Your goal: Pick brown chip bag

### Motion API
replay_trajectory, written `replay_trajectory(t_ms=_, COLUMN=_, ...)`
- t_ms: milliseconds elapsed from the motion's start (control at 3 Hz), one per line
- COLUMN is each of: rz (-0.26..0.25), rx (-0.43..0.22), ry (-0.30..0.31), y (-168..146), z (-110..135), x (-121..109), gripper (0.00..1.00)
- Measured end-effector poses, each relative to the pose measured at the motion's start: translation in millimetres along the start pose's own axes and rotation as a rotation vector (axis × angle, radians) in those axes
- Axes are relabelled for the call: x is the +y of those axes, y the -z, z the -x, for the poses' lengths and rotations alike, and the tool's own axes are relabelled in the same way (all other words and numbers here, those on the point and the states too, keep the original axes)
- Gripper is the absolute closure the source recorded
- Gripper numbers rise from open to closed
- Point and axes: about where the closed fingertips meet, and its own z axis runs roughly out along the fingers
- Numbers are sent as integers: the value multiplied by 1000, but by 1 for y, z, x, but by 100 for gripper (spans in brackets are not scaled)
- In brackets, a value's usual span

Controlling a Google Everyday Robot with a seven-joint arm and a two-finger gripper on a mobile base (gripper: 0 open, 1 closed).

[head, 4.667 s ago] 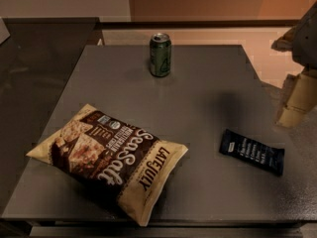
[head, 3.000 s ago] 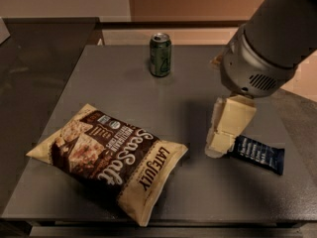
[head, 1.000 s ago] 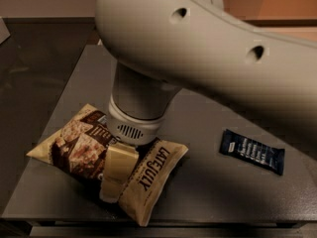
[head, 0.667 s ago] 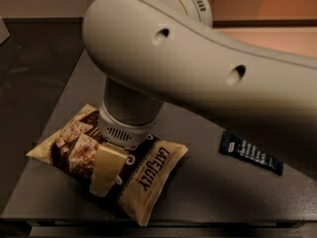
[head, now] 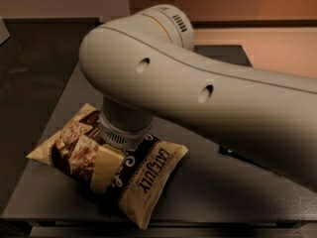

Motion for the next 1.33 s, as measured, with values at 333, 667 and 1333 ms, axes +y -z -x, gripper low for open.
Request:
replay_trajectory(t_ms=333, rz=19, rx=66, ry=-4, y=-22, z=-7, x=-4, gripper=0)
replay_trajectory(t_ms=667, rz=50, rx=114, ry=14, y=-33, z=-10, x=-3, gripper=18)
replay_trajectory(t_ms=1333, rz=54, rx=48, ry=27, y=3, z=-7, x=-12, gripper=64)
